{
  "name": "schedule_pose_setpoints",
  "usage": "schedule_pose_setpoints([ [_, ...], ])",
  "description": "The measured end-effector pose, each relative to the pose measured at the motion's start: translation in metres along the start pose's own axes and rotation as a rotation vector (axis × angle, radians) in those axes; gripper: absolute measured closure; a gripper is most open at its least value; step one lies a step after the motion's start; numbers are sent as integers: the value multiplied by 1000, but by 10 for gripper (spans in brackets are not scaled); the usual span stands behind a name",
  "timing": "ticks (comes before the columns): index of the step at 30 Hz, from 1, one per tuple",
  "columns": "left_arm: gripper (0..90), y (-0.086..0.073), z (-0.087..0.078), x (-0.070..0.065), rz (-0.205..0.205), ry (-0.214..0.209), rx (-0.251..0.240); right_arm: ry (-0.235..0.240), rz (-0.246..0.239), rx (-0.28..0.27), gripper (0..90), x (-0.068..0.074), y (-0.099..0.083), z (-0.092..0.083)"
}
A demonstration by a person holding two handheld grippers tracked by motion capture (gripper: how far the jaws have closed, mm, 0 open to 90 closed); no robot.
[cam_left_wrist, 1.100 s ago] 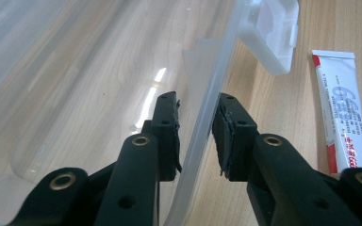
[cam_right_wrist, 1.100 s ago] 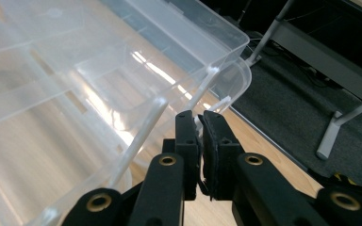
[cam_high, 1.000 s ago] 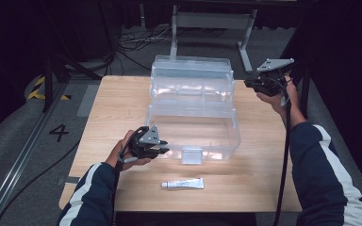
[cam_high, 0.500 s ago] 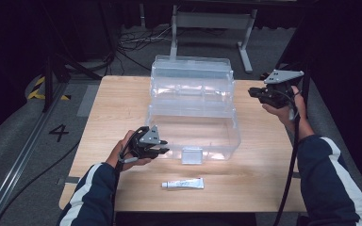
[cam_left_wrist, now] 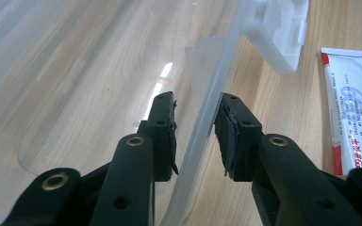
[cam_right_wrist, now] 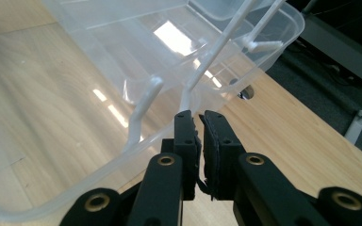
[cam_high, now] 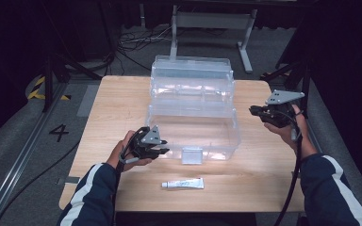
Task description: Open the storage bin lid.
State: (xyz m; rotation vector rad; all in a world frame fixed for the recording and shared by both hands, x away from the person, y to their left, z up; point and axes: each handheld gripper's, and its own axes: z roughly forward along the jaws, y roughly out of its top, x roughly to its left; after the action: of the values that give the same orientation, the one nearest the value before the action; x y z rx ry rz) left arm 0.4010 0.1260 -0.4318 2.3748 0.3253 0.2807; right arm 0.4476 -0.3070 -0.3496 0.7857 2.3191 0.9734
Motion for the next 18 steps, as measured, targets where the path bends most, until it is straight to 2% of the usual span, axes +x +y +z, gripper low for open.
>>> schedule_pose_setpoints([
  [10, 668, 1, 0, -2, -10, 16, 5, 49, 7, 2, 834, 17, -28, -4],
  [18, 658, 0, -4, -4, -18, 29, -10, 112, 4, 5, 813, 35, -44, -8],
])
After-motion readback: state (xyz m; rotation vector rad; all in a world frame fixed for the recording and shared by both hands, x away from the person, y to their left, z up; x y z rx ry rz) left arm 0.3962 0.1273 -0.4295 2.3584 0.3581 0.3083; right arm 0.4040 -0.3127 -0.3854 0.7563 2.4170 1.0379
